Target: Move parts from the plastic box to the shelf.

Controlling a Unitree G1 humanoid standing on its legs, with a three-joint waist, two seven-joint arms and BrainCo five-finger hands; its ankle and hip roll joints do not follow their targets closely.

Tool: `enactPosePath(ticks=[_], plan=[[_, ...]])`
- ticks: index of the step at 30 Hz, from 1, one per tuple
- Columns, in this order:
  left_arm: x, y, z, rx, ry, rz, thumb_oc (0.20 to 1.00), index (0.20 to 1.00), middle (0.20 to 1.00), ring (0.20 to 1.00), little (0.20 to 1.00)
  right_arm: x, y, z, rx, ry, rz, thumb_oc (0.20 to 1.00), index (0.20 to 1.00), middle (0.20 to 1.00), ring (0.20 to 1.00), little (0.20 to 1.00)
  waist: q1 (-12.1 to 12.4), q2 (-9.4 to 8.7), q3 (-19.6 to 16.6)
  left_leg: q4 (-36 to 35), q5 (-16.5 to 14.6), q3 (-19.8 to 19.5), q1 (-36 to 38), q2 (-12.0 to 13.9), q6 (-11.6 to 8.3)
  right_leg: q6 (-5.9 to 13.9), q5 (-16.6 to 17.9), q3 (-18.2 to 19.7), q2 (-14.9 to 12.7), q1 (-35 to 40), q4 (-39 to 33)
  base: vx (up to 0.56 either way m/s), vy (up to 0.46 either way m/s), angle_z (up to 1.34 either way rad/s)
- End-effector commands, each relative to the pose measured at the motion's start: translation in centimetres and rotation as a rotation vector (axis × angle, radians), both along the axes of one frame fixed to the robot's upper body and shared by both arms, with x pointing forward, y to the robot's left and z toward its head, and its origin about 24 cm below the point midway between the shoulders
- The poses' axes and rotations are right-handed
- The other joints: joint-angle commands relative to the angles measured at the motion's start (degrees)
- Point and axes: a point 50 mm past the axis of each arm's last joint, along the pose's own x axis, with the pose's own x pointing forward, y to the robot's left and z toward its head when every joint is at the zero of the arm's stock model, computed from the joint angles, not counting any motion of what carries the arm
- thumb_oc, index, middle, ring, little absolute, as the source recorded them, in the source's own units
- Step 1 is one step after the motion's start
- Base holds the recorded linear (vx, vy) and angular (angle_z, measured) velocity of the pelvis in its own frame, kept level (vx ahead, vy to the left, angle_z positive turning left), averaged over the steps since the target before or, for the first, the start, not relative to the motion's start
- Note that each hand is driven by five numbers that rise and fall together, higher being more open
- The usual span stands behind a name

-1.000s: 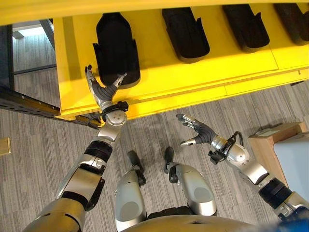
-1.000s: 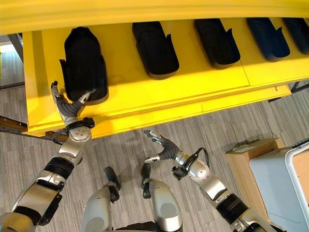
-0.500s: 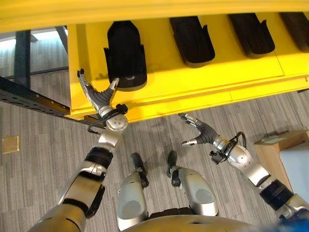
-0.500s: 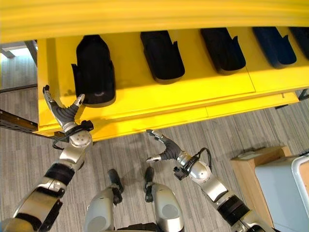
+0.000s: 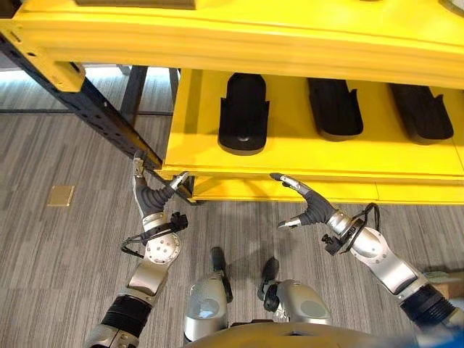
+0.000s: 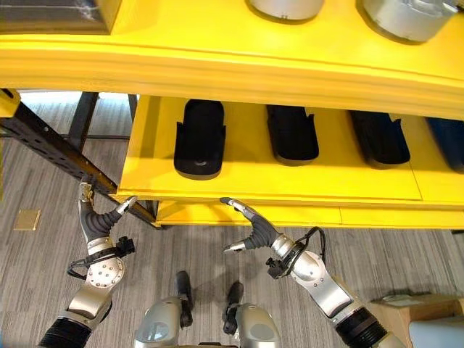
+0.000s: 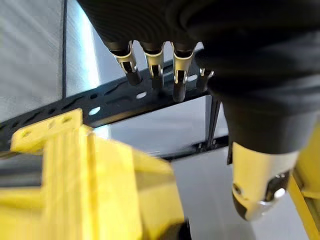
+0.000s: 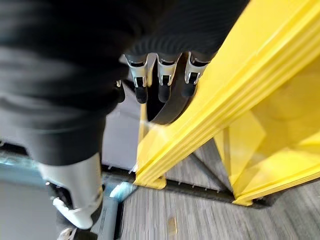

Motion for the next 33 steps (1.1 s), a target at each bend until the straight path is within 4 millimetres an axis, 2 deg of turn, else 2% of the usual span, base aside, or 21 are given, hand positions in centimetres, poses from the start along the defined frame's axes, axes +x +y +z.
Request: enactPosePath(ticks=[1, 9, 11, 13, 19, 23, 28, 29, 31, 32, 33], plan=[[-0.2, -0.1, 1.3, -0.045, -0.027, -0.129, 1.0, 1.0, 1.0, 1.0, 1.0, -0.1, 0.5, 1.7, -0.026, -0.074, 0.081, 1.0, 1.0, 1.0, 1.0, 1.0, 1.43, -0.72, -2.56, 0.05, 4.97, 1.02, 1.44, 6.88, -5.31, 7.26, 5.24, -0.81, -5.29, 2.06, -2.17, 0.03, 0.062, 0.09], [-1.2, -1.5, -1.9, -0.094, 0.208, -0.398, 1.0, 1.0, 1.0, 1.0, 1.0, 0.6, 1.5, 2.3, -0.105, -0.067, 0.161, 1.0, 1.0, 1.0, 1.0, 1.0, 3.02, 0.02, -3.67, -2.02, 4.93, 1.29, 3.62, 6.31, -4.78, 7.86, 5.27, -1.63, -5.73, 2.74, -2.14, 0.01, 0.058, 0.1], [-1.8, -2.5, -3.7, -0.19, 0.324, -0.504, 1.0, 1.0, 1.0, 1.0, 1.0, 1.5, 1.8, 2.0, -0.15, -0.039, 0.189, 1.0, 1.0, 1.0, 1.0, 1.0, 3.26, 0.89, -3.82, -2.83, 4.96, 1.43, 4.23, 5.98, -4.57, 8.17, 5.19, -1.73, -5.98, 2.31, -1.73, -0.03, 0.113, 0.09], [-2.0, -2.8, -4.8, -0.245, 0.361, -0.52, 1.0, 1.0, 1.0, 1.0, 1.0, 2.3, 2.0, 1.5, -0.194, -0.034, 0.19, 1.0, 1.0, 1.0, 1.0, 1.0, 3.37, 1.3, -3.93, -3.46, 5.06, 1.63, 4.68, 5.74, -4.37, 8.36, 5.38, -1.68, -6.19, 2.0, -1.62, -0.02, 0.087, 0.03], [-1.8, -2.5, -5.2, -0.273, 0.361, -0.487, 1.0, 1.0, 1.0, 1.0, 1.0, 3.7, 2.2, 0.9, -0.286, -0.055, 0.161, 1.0, 1.0, 1.0, 1.0, 1.0, 3.78, 1.89, -3.8, -4.05, 5.16, 1.63, 4.73, 5.52, -4.21, 8.6, 5.69, -1.38, -6.51, 1.22, -1.57, -0.01, 0.025, 0.0], [-1.3, -2.5, -4.9, -0.242, 0.347, -0.483, 1.0, 1.0, 1.0, 1.0, 1.0, 5.3, 1.6, 0.7, -0.398, -0.111, 0.096, 1.0, 1.0, 1.0, 1.0, 1.0, 4.73, 2.15, -3.43, -3.93, 5.03, 1.79, 4.27, 5.32, -3.98, 8.81, 5.74, -1.85, -6.95, 0.45, -0.91, 0.0, 0.0, 0.0], [-1.2, -2.4, -4.9, -0.23, 0.342, -0.478, 1.0, 1.0, 1.0, 1.0, 1.0, 6.2, 1.0, 0.6, -0.45, -0.14, 0.04, 1.0, 1.0, 1.0, 1.0, 1.0, 5.25, 2.05, -3.0, -3.46, 4.87, 1.77, 3.73, 5.21, -3.83, 8.83, 5.63, -2.01, -7.14, -0.16, -0.21, 0.01, 0.0, 0.0], [-1.1, -2.3, -4.9, -0.228, 0.343, -0.477, 1.0, 1.0, 1.0, 1.0, 1.0, 6.4, 0.8, 0.6, -0.455, -0.145, 0.028, 1.0, 1.0, 1.0, 1.0, 1.0, 5.35, 2.04, -3.01, -3.37, 3.95, 1.02, 4.11, 5.1, -4.36, 9.44, 4.78, -1.41, -7.15, 0.11, 0.14, 0.0, 0.0, 0.0], [-1.0, -2.2, -4.7, -0.215, 0.335, -0.475, 1.0, 1.0, 1.0, 1.0, 1.0, 6.9, 0.5, 0.9, -0.462, -0.171, -0.003, 1.0, 1.0, 1.0, 1.0, 1.0, 5.55, 2.1, -2.53, -2.95, 4.65, 1.72, 3.26, 5.12, -3.66, 8.86, 5.48, -2.05, -7.3, -0.68, 0.43, 0.0, 0.0, 0.0], [-1.0, -2.1, -4.7, -0.216, 0.336, -0.475, 1.0, 1.0, 1.0, 1.0, 1.0, 7.0, 0.5, 0.9, -0.463, -0.172, -0.007, 1.0, 1.0, 1.0, 1.0, 1.0, 5.57, 2.1, -2.64, -3.0, 3.78, 0.96, 3.69, 4.98, -4.19, 9.45, 4.69, -1.4, -7.27, -0.35, 0.61, 0.0, 0.0, 0.0], [-0.9, -2.1, -4.6, -0.217, 0.334, -0.474, 1.0, 1.0, 1.0, 1.0, 1.0, 7.1, 0.4, 1.0, -0.464, -0.178, -0.012, 1.0, 1.0, 1.0, 1.0, 1.0, 5.64, 2.14, -2.41, -2.85, 4.64, 1.67, 3.07, 5.04, -3.61, 8.86, 5.46, -2.03, -7.32, -0.84, 0.54, 0.05, 0.005, 0.01]])
